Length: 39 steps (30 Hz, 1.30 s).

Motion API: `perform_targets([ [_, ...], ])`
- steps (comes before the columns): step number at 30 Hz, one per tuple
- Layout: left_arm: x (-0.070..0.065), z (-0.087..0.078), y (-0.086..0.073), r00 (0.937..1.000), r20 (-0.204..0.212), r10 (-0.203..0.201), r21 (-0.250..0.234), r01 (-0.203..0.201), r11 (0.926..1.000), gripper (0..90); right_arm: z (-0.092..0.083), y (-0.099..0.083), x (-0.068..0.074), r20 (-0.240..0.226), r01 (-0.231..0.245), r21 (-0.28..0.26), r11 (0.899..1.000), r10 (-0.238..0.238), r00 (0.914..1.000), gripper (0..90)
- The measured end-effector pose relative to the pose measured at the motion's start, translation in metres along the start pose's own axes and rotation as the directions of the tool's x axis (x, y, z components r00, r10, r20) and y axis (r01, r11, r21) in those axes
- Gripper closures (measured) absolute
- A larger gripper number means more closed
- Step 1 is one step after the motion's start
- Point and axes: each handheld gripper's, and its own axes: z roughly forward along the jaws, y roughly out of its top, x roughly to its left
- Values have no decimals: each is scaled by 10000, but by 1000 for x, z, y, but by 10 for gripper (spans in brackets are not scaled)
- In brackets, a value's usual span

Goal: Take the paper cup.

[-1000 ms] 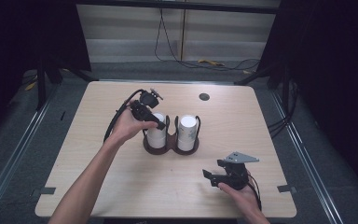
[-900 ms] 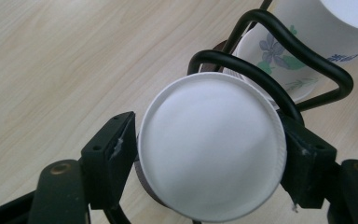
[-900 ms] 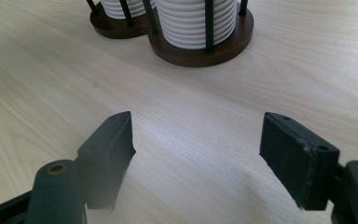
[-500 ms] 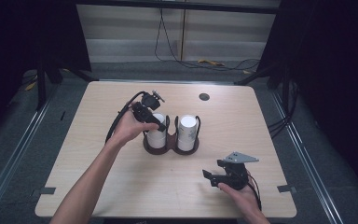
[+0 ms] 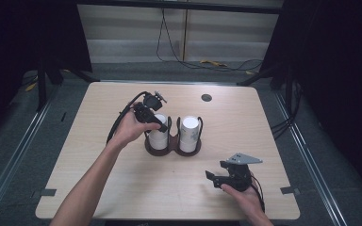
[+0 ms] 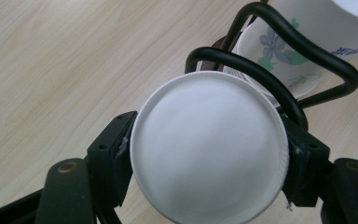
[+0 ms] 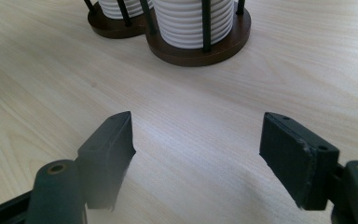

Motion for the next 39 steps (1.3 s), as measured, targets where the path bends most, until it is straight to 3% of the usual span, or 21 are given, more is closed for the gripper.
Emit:
perform_targets([
  [28,-2,-11,4,10000,-54,-61,-308,60,9995,332,0,0,0,-40,-46,49,10000,46,10000,259],
  [30,-1,-12,5,9999,-55,98,-265,-100,9996,332,0,0,1,-44,-53,59,10000,54,10000,259],
  [39,-1,-19,6,10000,-69,-46,-496,43,9988,344,0,0,0,-44,-64,48,10000,64,10000,259],
])
